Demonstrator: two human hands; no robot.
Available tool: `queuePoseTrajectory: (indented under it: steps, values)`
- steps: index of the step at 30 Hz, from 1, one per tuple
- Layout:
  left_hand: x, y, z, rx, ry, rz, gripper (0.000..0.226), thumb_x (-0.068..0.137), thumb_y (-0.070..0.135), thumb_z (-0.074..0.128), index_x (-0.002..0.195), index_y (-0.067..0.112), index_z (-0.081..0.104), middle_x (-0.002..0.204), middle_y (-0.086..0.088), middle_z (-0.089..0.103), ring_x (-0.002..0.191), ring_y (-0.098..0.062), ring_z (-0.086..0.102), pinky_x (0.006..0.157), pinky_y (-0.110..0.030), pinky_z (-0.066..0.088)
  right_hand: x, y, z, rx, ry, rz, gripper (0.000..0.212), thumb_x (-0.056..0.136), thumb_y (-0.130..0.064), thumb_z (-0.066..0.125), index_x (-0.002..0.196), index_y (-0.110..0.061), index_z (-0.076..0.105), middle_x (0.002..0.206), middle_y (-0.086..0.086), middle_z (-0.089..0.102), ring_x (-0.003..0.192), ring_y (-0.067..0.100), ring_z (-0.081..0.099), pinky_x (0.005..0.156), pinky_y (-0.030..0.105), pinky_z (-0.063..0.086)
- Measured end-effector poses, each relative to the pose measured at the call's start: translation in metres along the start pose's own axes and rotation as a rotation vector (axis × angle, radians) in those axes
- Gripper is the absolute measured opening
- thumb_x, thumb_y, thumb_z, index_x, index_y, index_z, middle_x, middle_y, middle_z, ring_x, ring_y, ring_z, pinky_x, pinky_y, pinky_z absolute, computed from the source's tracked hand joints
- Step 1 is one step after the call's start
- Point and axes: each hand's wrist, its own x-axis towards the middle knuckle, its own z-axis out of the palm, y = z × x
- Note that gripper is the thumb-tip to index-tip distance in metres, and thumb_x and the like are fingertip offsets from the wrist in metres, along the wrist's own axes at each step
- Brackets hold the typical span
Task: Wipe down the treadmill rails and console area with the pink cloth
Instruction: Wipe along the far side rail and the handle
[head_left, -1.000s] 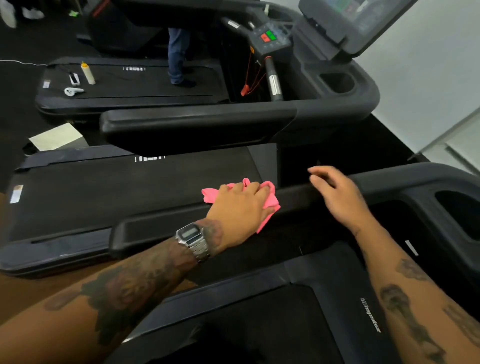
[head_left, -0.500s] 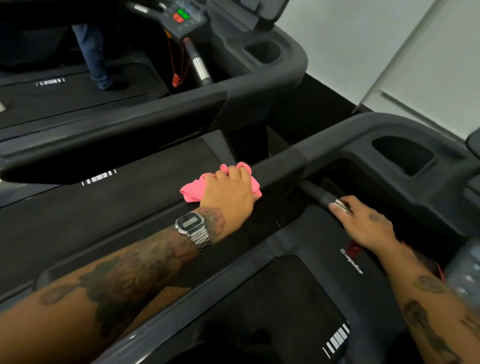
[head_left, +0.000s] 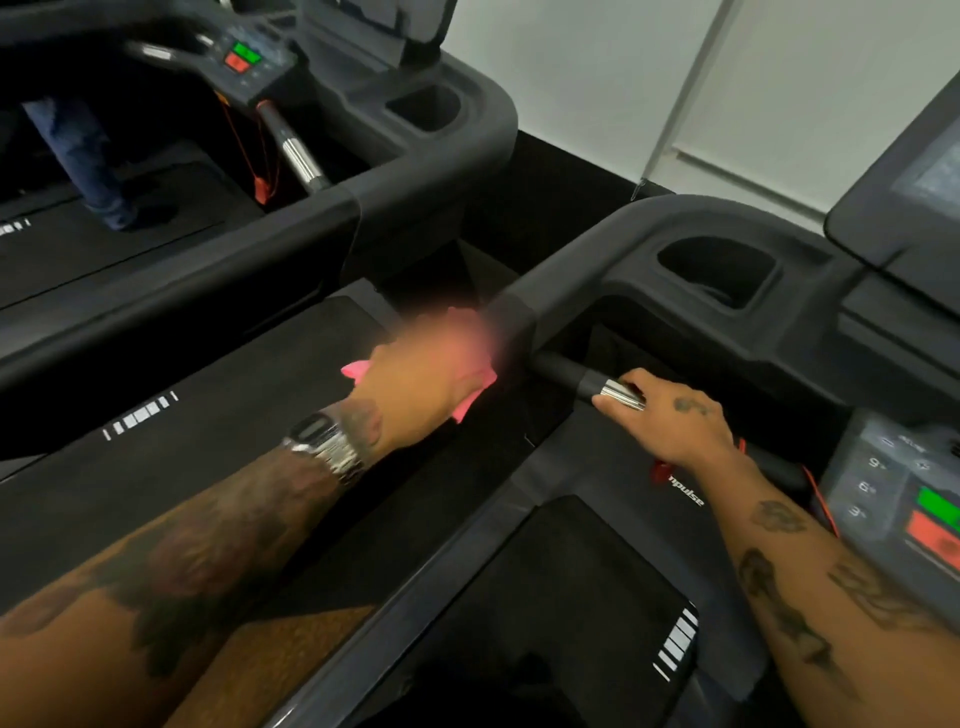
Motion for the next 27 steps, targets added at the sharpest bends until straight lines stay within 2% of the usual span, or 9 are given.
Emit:
queuePoseTrajectory:
  steps: [3,6,9,13,19,22,27]
  values:
    - [-0.04,-0.02,-0.004,-0.03,-0.06,-0.071,0.074,0.088,0.063,0.028,0.148,0.019,0.023,0.152,-0.001,0.03,0.131,-0.029,0.039,0.098,-0.053,0.041,0.002,0.001,0.0,0.015,-0.007,0.007,0.049,0.085,-0.078,0.034,0.115,-0.042,0.048,0.085,-0.013,0.056,0.074,0.012,0.057,0.07,0.035,0.045]
    - [-0.064,-0.034,-0.009,-0.065,-0.122,-0.142,0.085,0.08,0.071,0.02,0.148,0.02,0.022,0.144,-0.002,0.039,0.126,-0.028,0.044,0.098,-0.051,0.042,0.003,0.0,0.005,-0.019,0.025,-0.014,0.05,0.086,-0.077,0.032,0.114,-0.038,0.048,0.094,-0.011,0.058,0.082,0.016,0.059,0.076,0.037,0.046]
    - [-0.062,-0.03,-0.007,0.035,-0.149,-0.195,0.082,0.083,0.069,0.02,0.147,0.018,0.021,0.139,-0.004,0.043,0.119,-0.028,0.048,0.092,-0.048,0.046,0.004,-0.002,0.008,-0.044,0.061,-0.043,0.053,0.086,-0.079,0.029,0.11,-0.036,0.047,0.098,-0.009,0.059,0.085,0.017,0.059,0.076,0.038,0.046]
    - [-0.029,-0.003,0.001,0.152,-0.1,-0.269,0.073,0.09,0.064,0.03,0.14,0.01,0.025,0.125,-0.01,0.05,0.111,-0.033,0.054,0.082,-0.053,0.049,0.005,-0.001,0.013,-0.105,0.109,-0.082,0.058,0.086,-0.08,0.023,0.11,-0.033,0.047,0.101,-0.007,0.061,0.085,0.018,0.06,0.07,0.035,0.042]
    - [0.05,0.046,0.025,0.458,0.065,-0.159,0.075,0.092,0.054,0.038,0.14,-0.004,0.029,0.123,-0.016,0.052,0.1,-0.034,0.059,0.077,-0.053,0.05,0.006,0.001,0.013,-0.115,0.124,-0.086,0.058,0.087,-0.079,0.024,0.112,-0.031,0.047,0.106,-0.007,0.062,0.091,0.017,0.061,0.072,0.034,0.043]
    - [0.094,0.063,0.028,0.422,0.074,-0.124,0.071,0.095,0.05,0.038,0.138,-0.005,0.029,0.125,-0.018,0.05,0.099,-0.035,0.059,0.077,-0.052,0.05,0.006,0.0,0.013,-0.092,0.118,-0.09,0.059,0.087,-0.079,0.026,0.112,-0.032,0.049,0.108,-0.007,0.062,0.095,0.018,0.062,0.075,0.035,0.043]
    - [0.158,0.086,0.028,0.313,0.089,-0.056,0.07,0.097,0.047,0.04,0.142,-0.005,0.025,0.133,-0.018,0.045,0.108,-0.037,0.055,0.081,-0.052,0.047,0.006,0.003,0.017,-0.1,0.168,-0.12,0.058,0.087,-0.079,0.027,0.109,-0.029,0.049,0.105,-0.005,0.064,0.097,0.02,0.064,0.074,0.035,0.046]
